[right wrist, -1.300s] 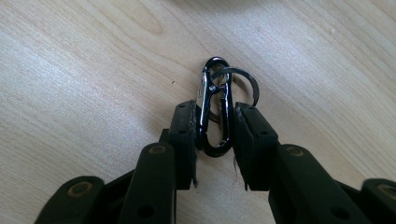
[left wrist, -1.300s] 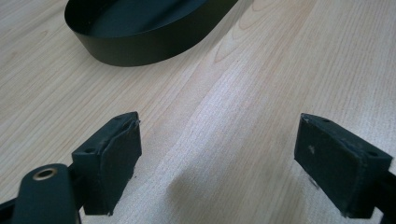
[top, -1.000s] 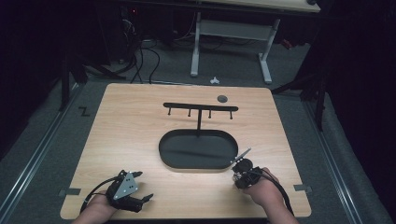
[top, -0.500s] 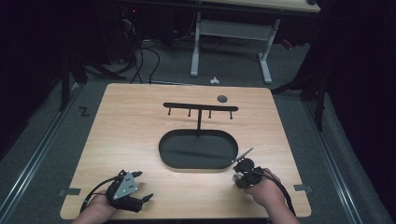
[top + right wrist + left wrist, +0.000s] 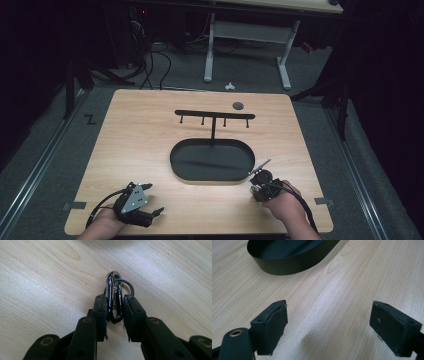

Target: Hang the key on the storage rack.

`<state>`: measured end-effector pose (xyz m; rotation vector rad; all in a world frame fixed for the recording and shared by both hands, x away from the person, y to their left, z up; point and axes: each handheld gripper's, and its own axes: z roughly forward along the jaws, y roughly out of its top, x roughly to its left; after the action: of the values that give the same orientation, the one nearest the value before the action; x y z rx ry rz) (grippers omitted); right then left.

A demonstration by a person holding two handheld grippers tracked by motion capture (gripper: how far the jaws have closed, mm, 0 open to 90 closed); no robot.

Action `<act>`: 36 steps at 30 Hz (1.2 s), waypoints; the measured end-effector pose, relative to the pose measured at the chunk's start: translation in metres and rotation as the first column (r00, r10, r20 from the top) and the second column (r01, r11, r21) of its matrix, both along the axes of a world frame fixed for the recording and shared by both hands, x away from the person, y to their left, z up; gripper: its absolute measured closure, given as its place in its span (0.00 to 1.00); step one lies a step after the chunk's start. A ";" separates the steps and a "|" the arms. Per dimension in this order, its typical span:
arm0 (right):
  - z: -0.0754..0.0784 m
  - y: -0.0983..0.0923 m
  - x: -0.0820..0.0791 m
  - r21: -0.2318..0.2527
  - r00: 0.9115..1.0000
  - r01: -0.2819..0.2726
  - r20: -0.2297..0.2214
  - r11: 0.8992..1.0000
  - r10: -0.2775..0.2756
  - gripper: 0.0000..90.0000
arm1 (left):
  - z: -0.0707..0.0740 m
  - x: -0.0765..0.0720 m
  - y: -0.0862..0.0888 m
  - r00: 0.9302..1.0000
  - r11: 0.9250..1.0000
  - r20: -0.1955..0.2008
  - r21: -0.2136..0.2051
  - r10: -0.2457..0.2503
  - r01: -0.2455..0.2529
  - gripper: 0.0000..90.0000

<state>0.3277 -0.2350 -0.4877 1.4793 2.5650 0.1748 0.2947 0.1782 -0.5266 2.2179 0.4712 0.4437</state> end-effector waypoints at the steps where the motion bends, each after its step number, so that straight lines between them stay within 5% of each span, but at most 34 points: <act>1: 0.000 0.001 0.000 -0.008 1.000 0.000 0.005 1.000 0.000 0.82 | 0.000 0.000 0.000 1.000 1.000 0.000 0.000 0.000 0.000 0.17; 3: 0.004 0.001 -0.001 -0.014 0.999 -0.004 0.045 1.000 0.005 0.94 | 0.000 0.000 0.000 1.000 1.000 0.001 0.000 0.000 0.000 0.17; 16: 0.007 -0.001 -0.002 0.020 1.000 0.003 0.019 1.000 -0.003 0.95 | 0.000 0.000 0.000 1.000 1.000 0.001 -0.001 -0.001 0.001 0.17; 20: 0.018 -0.008 -0.001 0.064 0.999 0.023 0.026 0.998 -0.024 0.94 | 0.000 0.000 0.000 1.000 1.000 0.000 0.000 -0.001 0.001 0.17; 36: 0.056 -0.017 0.000 0.106 0.995 0.055 0.080 0.993 -0.064 0.94 | 0.000 -0.001 -0.001 1.000 1.000 0.006 0.002 0.001 -0.001 0.17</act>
<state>0.3278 -0.2522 -0.4316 1.5478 2.4769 0.3587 0.2941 0.1775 -0.5268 2.2180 0.4690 0.4521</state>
